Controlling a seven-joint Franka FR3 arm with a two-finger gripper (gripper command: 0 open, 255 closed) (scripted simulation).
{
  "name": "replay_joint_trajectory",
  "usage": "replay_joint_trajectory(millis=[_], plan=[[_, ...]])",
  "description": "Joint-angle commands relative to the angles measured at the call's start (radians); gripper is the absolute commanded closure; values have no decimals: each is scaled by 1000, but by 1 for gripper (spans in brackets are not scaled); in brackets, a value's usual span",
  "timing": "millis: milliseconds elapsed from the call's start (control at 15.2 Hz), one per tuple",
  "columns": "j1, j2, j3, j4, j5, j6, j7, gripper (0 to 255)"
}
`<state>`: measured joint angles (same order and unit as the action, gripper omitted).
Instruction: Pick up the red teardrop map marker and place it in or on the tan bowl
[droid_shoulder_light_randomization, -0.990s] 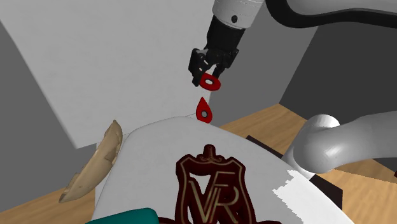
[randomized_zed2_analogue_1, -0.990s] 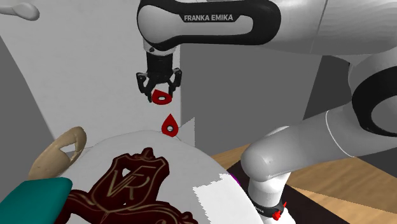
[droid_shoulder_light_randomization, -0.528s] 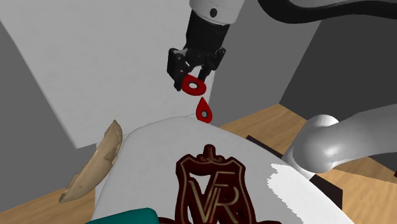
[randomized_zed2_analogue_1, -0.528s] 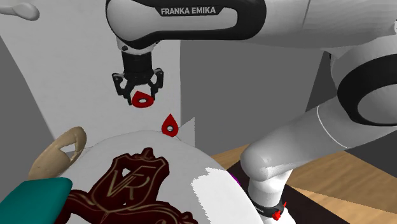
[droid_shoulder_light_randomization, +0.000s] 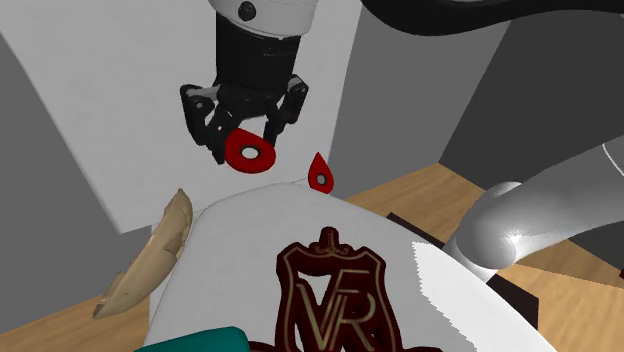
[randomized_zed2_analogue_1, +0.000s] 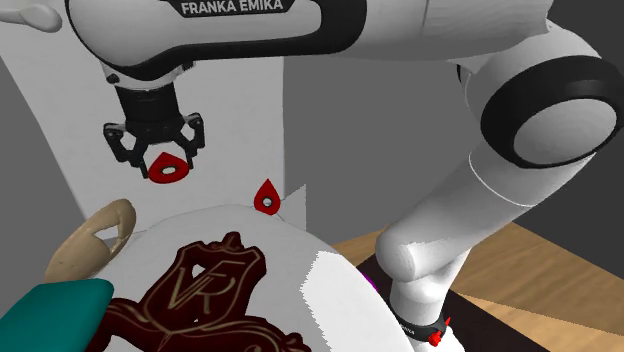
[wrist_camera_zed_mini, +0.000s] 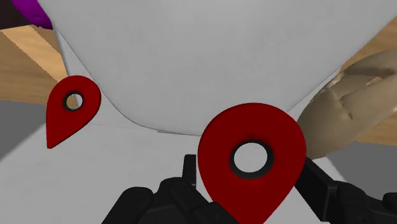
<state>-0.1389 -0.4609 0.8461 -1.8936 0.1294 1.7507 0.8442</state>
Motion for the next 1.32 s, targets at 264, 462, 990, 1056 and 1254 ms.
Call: replay_joint_trajectory(millis=[264, 462, 990, 1056, 1254], plan=[[-162, 282, 369, 235, -208, -36, 257, 255], [-119, 580, 550, 327, -513, -103, 482, 255], [-167, 495, 530, 193, -430, 29, 452, 255], [-171, 490, 529, 178, -425, 44, 451, 255], [-177, 480, 528, 135, -418, 85, 454, 255]])
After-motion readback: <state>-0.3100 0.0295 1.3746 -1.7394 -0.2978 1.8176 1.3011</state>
